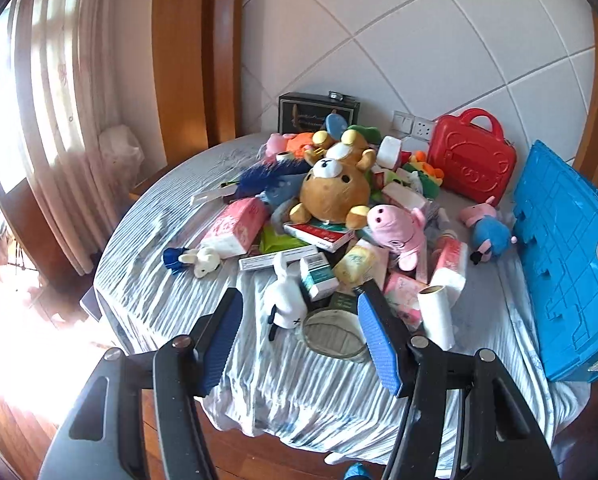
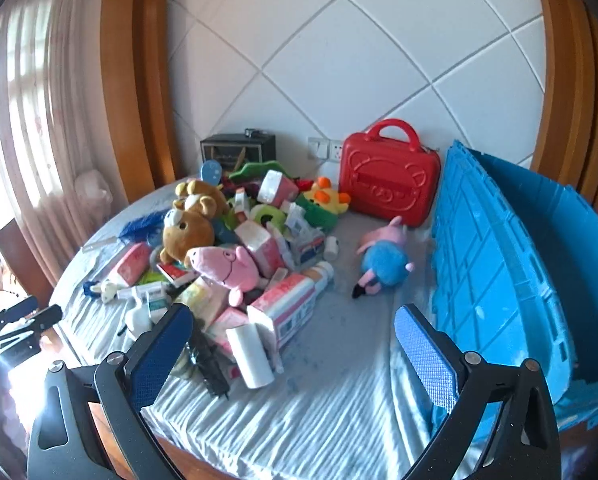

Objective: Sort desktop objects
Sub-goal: 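Move both tools back from the crate to the pile, then grasp the blue feather duster with the left tool while the right tool grasps the brown bear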

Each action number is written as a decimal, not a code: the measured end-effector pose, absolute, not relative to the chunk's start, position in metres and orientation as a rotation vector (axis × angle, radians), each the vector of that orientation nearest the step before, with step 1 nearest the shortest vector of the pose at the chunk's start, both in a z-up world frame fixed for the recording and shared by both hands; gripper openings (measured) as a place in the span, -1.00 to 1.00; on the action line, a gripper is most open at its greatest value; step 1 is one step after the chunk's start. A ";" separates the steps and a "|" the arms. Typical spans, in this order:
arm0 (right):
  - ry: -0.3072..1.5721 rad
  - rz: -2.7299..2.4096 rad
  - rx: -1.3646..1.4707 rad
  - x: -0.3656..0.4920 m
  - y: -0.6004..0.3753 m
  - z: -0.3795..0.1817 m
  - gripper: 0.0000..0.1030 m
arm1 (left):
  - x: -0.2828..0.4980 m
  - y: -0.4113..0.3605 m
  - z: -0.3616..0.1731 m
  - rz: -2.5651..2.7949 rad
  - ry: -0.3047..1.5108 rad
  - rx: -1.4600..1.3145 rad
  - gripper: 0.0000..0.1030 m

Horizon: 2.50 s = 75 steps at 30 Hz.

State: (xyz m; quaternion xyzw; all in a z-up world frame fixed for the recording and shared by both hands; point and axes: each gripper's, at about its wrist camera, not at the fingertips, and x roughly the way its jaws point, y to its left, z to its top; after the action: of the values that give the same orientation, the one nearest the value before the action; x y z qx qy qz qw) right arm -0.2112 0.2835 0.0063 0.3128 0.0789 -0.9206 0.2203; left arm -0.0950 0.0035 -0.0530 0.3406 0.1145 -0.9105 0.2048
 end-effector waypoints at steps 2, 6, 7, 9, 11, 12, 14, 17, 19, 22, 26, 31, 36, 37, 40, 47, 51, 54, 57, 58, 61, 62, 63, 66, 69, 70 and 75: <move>0.231 -2.532 0.907 -0.222 0.277 -0.006 1.00 | -0.093 -0.017 -0.065 -2.507 0.360 0.956 0.15; 0.235 -2.509 0.993 -0.246 0.261 -0.029 1.00 | -0.097 -0.048 -0.087 -2.428 0.390 0.990 0.15; 0.237 -2.499 1.011 -0.253 0.255 -0.035 1.00 | -0.101 -0.054 -0.091 -2.413 0.396 1.001 0.15; 0.237 -2.485 1.032 -0.269 0.244 -0.045 1.00 | -0.113 -0.063 -0.098 -2.396 0.401 1.022 0.15; 0.229 -2.465 1.046 -0.284 0.233 -0.051 1.00 | -0.130 -0.067 -0.100 -2.388 0.382 1.043 0.15; 0.223 -2.455 1.050 -0.293 0.227 -0.054 1.00 | -0.139 -0.068 -0.100 -2.385 0.360 1.051 0.15; 0.212 -2.434 1.052 -0.311 0.218 -0.057 1.00 | -0.158 -0.073 -0.099 -2.387 0.326 1.054 0.15; 0.202 -2.420 1.047 -0.340 0.209 -0.060 1.00 | -0.182 -0.086 -0.100 -2.370 0.325 1.048 0.15; 0.209 -2.414 1.062 -0.360 0.202 -0.067 1.00 | -0.194 -0.095 -0.103 -2.344 0.348 1.059 0.15; 0.204 -2.362 1.110 -0.386 0.190 -0.079 1.00 | -0.206 -0.108 -0.108 -2.314 0.364 1.079 0.15; 0.225 -2.310 1.120 -0.402 0.168 -0.084 1.00 | -0.215 -0.129 -0.109 -2.275 0.362 1.080 0.15; 0.244 -2.290 1.133 -0.415 0.142 -0.088 1.00 | -0.237 -0.146 -0.112 -2.308 0.343 1.116 0.15; 0.256 -2.316 1.151 -0.418 0.119 -0.091 1.00 | -0.267 -0.158 -0.120 -2.378 0.290 1.206 0.15; 0.249 -2.329 1.157 -0.418 0.115 -0.091 1.00 | -0.270 -0.162 -0.115 -2.400 0.286 1.208 0.15; 0.229 -2.344 1.181 -0.419 0.102 -0.088 1.00 | -0.280 -0.179 -0.092 -2.457 0.240 1.169 0.15; 0.161 -2.371 1.214 -0.417 0.070 -0.089 1.00 | -0.329 -0.199 -0.072 -2.595 0.095 1.258 0.15; 0.134 -2.366 1.235 -0.421 0.046 -0.092 1.00 | -0.372 -0.201 -0.099 -2.658 0.091 1.365 0.15; 0.101 -2.357 1.268 -0.427 0.028 -0.097 1.00 | -0.401 -0.202 -0.123 -2.688 0.119 1.416 0.15; 0.111 -2.358 1.300 -0.432 0.013 -0.103 1.00 | -0.428 -0.205 -0.148 -2.659 0.154 1.488 0.15; 0.119 -2.363 1.307 -0.433 0.009 -0.104 1.00 | -0.436 -0.206 -0.156 -2.642 0.162 1.513 0.15; 0.135 -2.372 1.330 -0.438 -0.003 -0.108 1.00 | -0.451 -0.209 -0.172 -2.650 0.205 1.550 0.15; 0.144 -2.375 1.341 -0.440 -0.007 -0.110 1.00 | -0.454 -0.210 -0.173 -2.665 0.224 1.552 0.15; 0.151 -2.379 1.351 -0.443 -0.010 -0.112 1.00 | -0.456 -0.210 -0.174 -2.682 0.233 1.552 0.15; 0.137 -2.385 1.377 -0.453 -0.015 -0.117 1.00 | -0.462 -0.208 -0.175 -2.740 0.231 1.552 0.15; 0.101 -2.383 1.387 -0.462 -0.023 -0.117 1.00 | -0.469 -0.213 -0.171 -2.757 0.222 1.541 0.15; 0.097 -2.380 1.389 -0.464 -0.026 -0.116 1.00 | -0.471 -0.217 -0.166 -2.745 0.204 1.515 0.15; 0.095 -2.350 1.415 -0.473 -0.043 -0.120 1.00 | -0.481 -0.230 -0.166 -2.720 0.134 1.542 0.14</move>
State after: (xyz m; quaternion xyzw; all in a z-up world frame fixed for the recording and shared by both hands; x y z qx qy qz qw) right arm -0.4725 -0.0428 -0.1202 0.5054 0.0339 -0.8394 0.1973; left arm -0.4815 -0.2302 -0.1657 0.4926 0.0429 -0.8692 0.0059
